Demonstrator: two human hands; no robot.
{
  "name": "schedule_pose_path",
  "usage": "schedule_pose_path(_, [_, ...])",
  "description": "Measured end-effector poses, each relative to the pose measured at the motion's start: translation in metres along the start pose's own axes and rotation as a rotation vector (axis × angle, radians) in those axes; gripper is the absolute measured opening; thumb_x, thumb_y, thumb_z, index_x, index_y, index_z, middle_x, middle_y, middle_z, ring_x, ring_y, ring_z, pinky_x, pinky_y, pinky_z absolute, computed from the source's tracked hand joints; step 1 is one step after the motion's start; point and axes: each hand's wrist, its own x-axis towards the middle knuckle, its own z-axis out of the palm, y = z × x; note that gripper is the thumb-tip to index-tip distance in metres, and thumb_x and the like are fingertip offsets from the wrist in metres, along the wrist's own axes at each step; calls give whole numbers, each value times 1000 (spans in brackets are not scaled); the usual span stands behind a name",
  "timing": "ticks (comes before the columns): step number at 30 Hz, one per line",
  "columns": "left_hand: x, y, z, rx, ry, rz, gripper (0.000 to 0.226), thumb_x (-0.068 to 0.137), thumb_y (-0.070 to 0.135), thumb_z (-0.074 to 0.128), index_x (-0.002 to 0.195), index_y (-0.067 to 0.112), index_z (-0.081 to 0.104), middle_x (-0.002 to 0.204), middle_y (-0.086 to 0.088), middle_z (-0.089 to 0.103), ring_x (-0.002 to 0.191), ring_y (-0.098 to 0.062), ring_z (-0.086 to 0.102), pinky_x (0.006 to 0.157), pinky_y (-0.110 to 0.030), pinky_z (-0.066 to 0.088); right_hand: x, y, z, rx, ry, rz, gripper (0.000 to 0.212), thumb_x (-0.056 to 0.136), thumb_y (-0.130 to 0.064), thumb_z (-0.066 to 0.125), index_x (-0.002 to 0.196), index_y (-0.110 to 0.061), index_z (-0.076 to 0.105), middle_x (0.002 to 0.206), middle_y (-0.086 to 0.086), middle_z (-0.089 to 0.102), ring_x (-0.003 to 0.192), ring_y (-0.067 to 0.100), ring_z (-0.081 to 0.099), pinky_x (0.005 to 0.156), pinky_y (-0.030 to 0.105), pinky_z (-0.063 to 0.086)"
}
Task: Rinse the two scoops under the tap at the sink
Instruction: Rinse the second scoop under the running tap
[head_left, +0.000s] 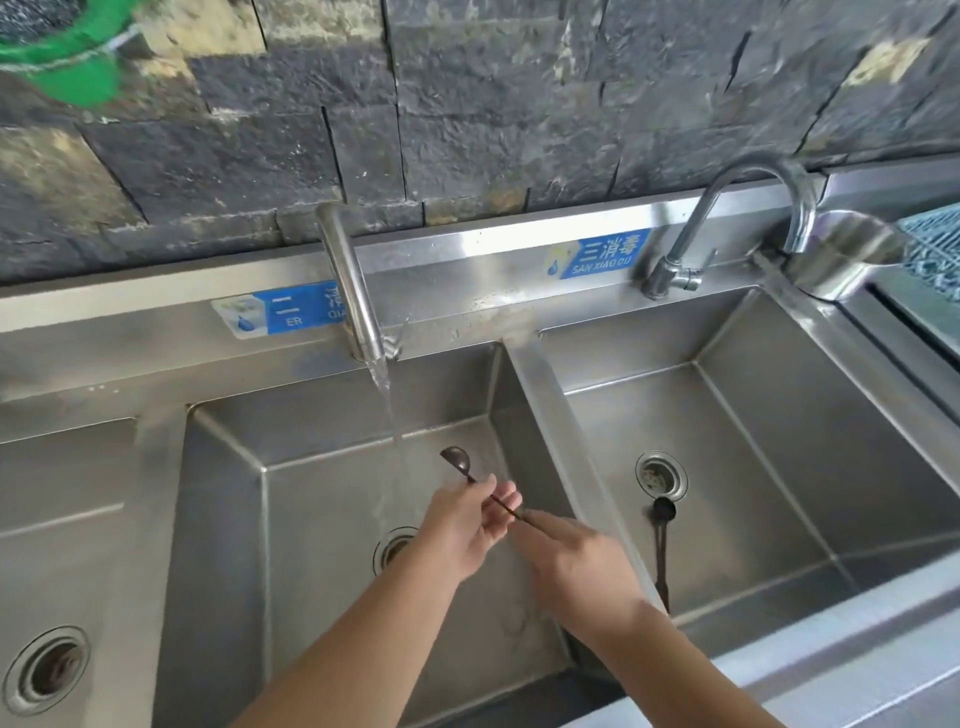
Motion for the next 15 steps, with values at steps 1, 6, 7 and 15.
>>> schedule_pose_path(1, [0, -4, 2, -36, -12, -7, 10, 97, 7, 49, 93, 2, 56, 78, -12, 69, 68, -21, 70, 58, -29, 58, -3, 1, 0, -27, 0, -26, 41, 65, 0, 53, 97, -18, 73, 85, -3, 72, 52, 23, 58, 36, 33, 47])
schedule_pose_path(6, [5, -13, 12, -27, -23, 31, 11, 94, 5, 54, 91, 15, 53, 74, -6, 65, 61, -18, 68, 55, -28, 57, -16, 13, 10, 269, -124, 220, 20, 80, -6, 55, 92, -18, 65, 96, -2, 72, 61, 26, 60, 46, 37, 50])
schedule_pose_path(7, [5, -13, 18, 23, -30, 52, 13, 93, 6, 57, 90, 18, 53, 71, -3, 66, 63, -19, 68, 56, -29, 57, -16, 18, 11, 363, -153, 338, 18, 85, -12, 54, 97, -23, 62, 87, -2, 70, 64, 25, 60, 51, 36, 49])
schedule_pose_path(15, [18, -32, 101, 277, -169, 165, 19, 93, 8, 54, 110, 15, 59, 80, -7, 64, 74, -24, 64, 69, -38, 48, -15, 93, 9, 750, -107, 839, 15, 82, -30, 58, 86, -43, 53, 70, -14, 73, 63, -1, 64, 56, 14, 47])
